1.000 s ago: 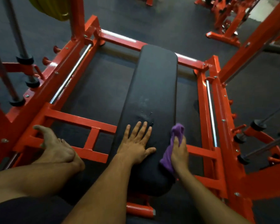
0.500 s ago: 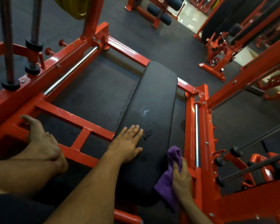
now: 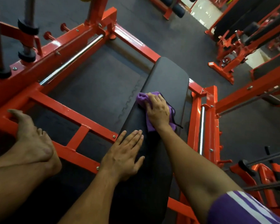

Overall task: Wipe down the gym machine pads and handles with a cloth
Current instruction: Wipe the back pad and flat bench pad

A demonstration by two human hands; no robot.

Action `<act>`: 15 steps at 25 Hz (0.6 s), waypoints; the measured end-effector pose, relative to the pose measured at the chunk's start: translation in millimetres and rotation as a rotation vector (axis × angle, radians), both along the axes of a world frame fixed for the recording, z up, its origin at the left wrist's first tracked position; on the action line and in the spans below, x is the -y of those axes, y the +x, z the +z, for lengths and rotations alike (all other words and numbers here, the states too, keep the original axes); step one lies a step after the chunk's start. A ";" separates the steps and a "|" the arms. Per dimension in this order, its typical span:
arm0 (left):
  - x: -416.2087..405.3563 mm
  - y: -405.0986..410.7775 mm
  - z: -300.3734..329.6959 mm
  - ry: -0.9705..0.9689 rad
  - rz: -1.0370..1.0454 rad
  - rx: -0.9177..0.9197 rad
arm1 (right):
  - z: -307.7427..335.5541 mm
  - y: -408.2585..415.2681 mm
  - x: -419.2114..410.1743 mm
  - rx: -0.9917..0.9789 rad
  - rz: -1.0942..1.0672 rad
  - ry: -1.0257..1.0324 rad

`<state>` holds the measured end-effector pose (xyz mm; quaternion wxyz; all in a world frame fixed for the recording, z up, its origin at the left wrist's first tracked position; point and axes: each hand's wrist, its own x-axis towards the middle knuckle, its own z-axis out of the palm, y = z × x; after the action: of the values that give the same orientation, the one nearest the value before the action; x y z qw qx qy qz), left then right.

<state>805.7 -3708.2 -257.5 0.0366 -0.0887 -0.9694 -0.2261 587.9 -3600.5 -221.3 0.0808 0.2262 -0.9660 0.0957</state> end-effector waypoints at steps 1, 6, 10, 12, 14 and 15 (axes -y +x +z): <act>-0.7 0.9 -1.7 0.013 0.004 0.000 | -6.2 3.1 3.3 -0.017 0.024 -0.017; 3.1 0.8 5.6 -0.012 -0.014 -0.003 | 1.8 50.5 -24.4 0.019 0.409 0.024; 0.9 1.9 1.4 -0.007 0.006 -0.028 | 2.5 44.4 -87.2 -0.039 0.422 0.001; -0.1 -0.2 0.3 -0.001 0.019 -0.023 | 3.0 21.1 -82.1 -0.035 0.263 -0.011; 1.6 0.1 1.4 -0.011 0.012 -0.001 | 1.2 7.1 -37.2 -0.013 0.120 -0.018; 1.5 0.2 1.2 -0.018 0.005 -0.006 | 3.2 3.9 -11.7 -0.008 0.090 -0.003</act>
<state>805.9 -3709.7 -256.3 0.0393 -0.0871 -0.9714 -0.2172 591.8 -3588.8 -218.1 0.0805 0.2697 -0.9544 0.0997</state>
